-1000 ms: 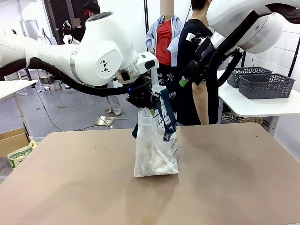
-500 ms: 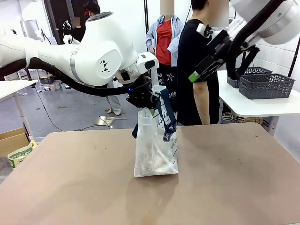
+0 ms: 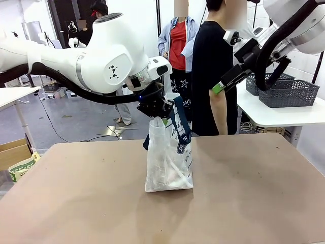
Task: Transfer purchased items from the store into the shopping bag.
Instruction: Move the Reusable shopping bag to the right side of the table.
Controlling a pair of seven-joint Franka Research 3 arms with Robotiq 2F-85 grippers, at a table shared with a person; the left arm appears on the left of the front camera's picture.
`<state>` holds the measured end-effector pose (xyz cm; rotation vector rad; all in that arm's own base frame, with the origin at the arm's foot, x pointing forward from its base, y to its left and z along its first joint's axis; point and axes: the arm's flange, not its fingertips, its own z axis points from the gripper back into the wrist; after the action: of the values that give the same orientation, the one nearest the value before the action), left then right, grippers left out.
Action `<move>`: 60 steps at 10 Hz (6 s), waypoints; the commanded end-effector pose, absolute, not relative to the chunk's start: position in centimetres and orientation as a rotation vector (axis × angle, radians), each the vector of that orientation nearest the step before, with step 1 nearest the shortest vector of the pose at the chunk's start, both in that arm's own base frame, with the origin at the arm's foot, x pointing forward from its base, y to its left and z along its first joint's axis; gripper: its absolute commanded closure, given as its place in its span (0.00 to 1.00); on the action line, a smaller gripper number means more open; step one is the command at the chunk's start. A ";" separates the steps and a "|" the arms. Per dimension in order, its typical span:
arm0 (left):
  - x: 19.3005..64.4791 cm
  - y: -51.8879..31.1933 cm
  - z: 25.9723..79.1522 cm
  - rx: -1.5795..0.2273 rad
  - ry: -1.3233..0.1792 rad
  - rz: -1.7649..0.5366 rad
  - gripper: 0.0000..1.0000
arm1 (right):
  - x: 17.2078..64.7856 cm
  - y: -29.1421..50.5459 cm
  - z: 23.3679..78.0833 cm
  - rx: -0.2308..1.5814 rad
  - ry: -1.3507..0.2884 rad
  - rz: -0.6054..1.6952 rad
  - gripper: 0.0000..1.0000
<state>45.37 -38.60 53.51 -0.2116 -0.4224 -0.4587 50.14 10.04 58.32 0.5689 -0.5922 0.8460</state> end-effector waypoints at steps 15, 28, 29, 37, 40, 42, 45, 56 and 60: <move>57.3 -23.3 64.5 0.232 -0.230 -0.310 1.00 | 50.0 9.9 58.9 0.566 -0.604 0.849 0.00; 50.5 -4.1 59.8 0.364 -0.435 -0.116 1.00 | 50.0 9.9 58.9 0.566 -0.604 0.849 0.00; 49.9 -3.4 58.5 0.333 -0.459 -0.110 1.00 | 50.0 9.9 58.9 0.566 -0.604 0.849 0.00; 47.8 -3.3 51.8 0.276 -0.345 -0.139 1.00 | 50.0 9.9 58.9 0.566 -0.604 0.849 0.00; 47.8 -3.3 51.8 0.276 -0.345 -0.139 1.00 | 50.0 9.9 58.9 0.566 -0.604 0.849 0.00; 47.8 -3.3 51.8 0.276 -0.345 -0.139 1.00 | 50.0 9.9 58.9 0.566 -0.604 0.849 0.00; 47.7 -3.8 52.4 0.255 -0.340 -0.137 0.77 | 50.0 9.9 58.9 0.566 -0.604 0.849 0.00; 47.8 -2.4 55.1 0.262 -0.347 -0.095 0.00 | 50.0 9.9 58.9 0.566 -0.604 0.849 0.00; 47.7 -2.0 55.3 0.260 -0.354 -0.094 0.00 | 50.0 9.9 58.9 0.566 -0.604 0.849 0.00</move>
<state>47.86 -2.40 54.97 0.2674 -0.3609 -0.0932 50.10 9.89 59.05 0.5628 -0.6063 0.8473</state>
